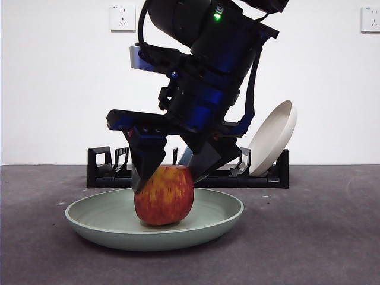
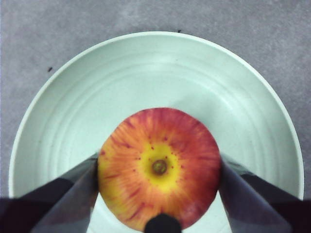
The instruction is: Take the green plate from the plate rack,put the plate on the table,take the apple from the table,put the apple in the plate
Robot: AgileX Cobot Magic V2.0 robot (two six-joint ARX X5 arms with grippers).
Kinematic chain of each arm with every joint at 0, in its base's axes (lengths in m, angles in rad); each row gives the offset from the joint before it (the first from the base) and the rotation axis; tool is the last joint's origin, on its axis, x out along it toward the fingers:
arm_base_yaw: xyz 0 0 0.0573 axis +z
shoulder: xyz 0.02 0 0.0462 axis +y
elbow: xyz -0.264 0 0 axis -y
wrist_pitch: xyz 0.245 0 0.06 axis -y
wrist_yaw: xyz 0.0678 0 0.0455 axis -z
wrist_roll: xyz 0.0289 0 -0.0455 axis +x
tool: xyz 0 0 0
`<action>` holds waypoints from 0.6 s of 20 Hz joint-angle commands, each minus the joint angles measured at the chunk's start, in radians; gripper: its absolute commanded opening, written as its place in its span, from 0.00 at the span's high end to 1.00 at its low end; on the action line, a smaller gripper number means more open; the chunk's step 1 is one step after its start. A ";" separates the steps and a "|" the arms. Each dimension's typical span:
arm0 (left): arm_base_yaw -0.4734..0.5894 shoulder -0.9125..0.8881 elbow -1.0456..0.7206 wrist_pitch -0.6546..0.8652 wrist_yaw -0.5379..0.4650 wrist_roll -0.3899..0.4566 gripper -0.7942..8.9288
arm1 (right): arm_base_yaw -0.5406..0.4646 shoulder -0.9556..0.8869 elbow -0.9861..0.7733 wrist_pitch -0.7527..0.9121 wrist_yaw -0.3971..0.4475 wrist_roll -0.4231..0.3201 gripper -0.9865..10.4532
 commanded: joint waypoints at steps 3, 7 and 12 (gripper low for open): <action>-0.002 -0.003 0.002 0.002 -0.002 -0.008 0.53 | 0.000 0.000 -0.010 -0.006 0.000 0.018 0.33; -0.002 -0.003 0.002 0.002 -0.002 -0.007 0.53 | 0.000 -0.086 -0.010 -0.023 0.000 0.018 0.33; -0.002 -0.003 0.002 0.001 -0.002 -0.007 0.53 | 0.001 -0.344 -0.010 -0.262 -0.032 0.018 0.34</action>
